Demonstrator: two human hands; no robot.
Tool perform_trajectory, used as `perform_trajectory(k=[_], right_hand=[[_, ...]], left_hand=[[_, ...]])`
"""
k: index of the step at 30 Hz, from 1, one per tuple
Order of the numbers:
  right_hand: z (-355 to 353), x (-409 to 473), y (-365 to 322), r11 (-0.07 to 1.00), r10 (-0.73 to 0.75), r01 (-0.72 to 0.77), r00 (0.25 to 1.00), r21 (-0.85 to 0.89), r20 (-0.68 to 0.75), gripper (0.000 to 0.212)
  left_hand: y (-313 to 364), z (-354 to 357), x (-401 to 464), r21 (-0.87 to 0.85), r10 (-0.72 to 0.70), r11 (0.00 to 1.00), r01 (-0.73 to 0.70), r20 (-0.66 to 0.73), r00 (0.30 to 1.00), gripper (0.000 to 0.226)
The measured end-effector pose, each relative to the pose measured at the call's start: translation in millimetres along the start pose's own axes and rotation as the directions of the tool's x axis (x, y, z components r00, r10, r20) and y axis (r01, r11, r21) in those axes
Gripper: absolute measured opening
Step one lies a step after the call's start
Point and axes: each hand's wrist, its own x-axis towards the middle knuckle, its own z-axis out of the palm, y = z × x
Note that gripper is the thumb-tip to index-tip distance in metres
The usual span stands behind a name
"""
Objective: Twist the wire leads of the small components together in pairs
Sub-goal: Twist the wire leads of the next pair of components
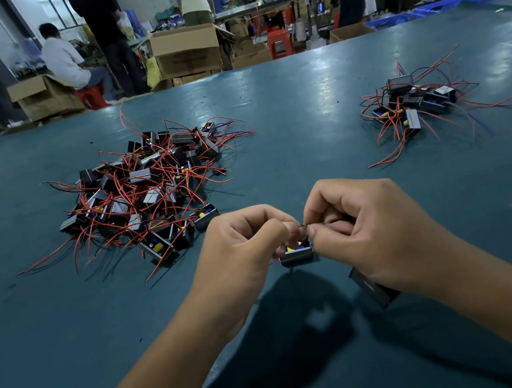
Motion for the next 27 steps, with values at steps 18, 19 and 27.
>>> perform_trajectory(k=[18, 19, 27], right_hand=[[-3, 4, -4, 0.878, 0.303, -0.357, 0.93, 0.318, 0.207, 0.011], [-3, 4, -4, 0.879, 0.305, -0.36, 0.929, 0.313, 0.21, 0.011], [-1, 3, -2, 0.9, 0.285, -0.33, 0.94, 0.285, 0.189, 0.012]], left_hand=[[8, -23, 3, 0.755, 0.645, 0.104, -0.647, 0.444, 0.622, 0.012], [9, -22, 3, 0.756, 0.648, 0.087, -0.649, 0.452, 0.613, 0.013], [10, -24, 1, 0.754, 0.603, 0.104, -0.648, 0.47, 0.644, 0.008]])
